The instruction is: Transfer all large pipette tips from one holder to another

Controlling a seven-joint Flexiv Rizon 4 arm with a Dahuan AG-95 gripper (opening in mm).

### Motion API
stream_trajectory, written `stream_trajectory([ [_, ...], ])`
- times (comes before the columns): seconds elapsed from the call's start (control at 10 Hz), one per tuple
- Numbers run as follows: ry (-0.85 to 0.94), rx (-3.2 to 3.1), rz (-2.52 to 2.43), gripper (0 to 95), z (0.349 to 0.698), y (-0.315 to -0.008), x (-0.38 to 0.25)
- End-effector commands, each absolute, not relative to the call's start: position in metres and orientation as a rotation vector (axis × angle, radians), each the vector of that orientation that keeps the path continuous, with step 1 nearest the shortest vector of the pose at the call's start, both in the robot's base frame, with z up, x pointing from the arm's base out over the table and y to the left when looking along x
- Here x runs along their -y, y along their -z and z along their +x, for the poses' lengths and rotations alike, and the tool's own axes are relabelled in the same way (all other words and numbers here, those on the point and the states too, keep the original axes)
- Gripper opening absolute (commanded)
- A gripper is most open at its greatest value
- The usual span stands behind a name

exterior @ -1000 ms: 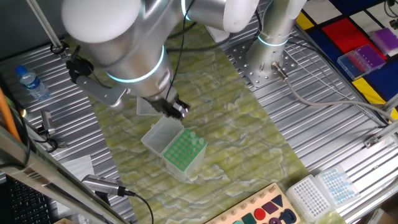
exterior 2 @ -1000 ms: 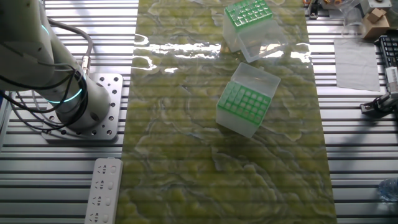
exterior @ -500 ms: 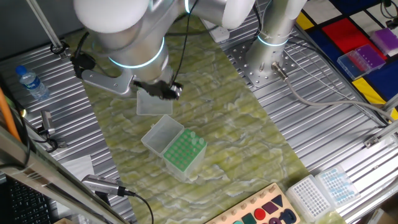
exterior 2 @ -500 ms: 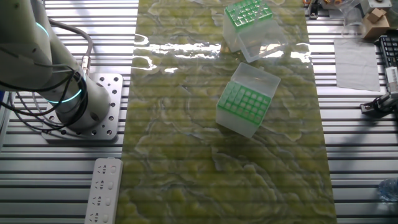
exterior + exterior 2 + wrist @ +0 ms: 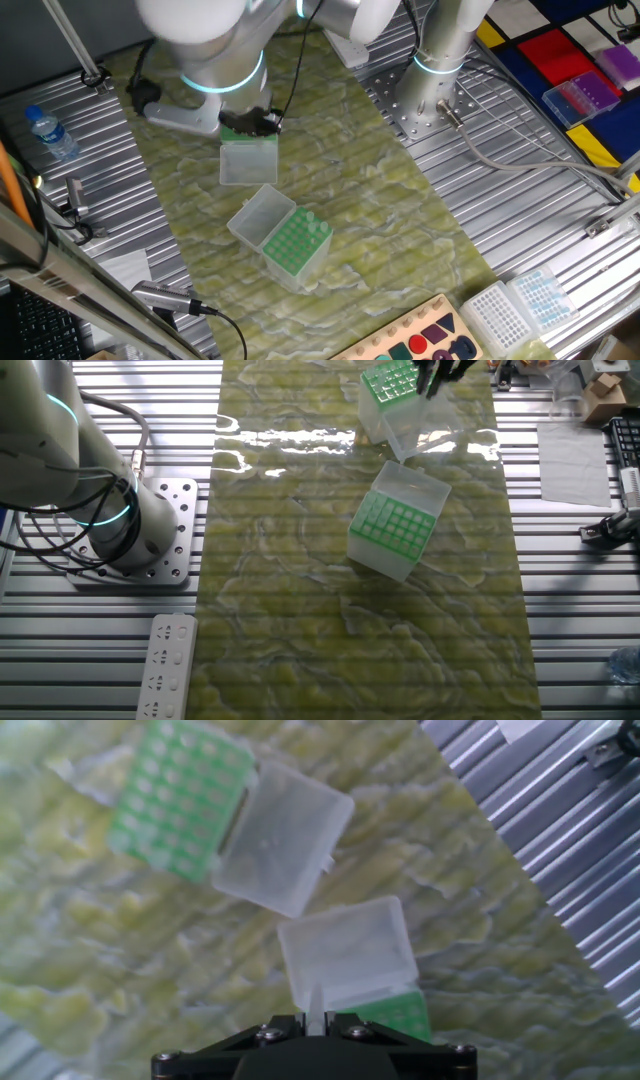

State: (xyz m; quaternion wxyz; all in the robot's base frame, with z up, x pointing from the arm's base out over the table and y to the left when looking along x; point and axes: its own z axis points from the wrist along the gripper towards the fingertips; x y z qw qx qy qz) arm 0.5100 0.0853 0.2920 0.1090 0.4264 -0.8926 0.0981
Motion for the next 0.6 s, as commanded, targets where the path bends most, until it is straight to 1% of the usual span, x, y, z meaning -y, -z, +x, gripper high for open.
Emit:
stream_trajectory([
  [0.1, -0.239, 2.654, 1.196, 0.0, 0.5154, -0.2942, -0.0885],
  [0.2, -0.212, 2.672, 1.176, 0.0, 0.5154, -0.2942, -0.0885],
  [0.6, -0.249, 2.789, 0.907, 0.0, 0.5154, -0.2942, -0.0885],
])
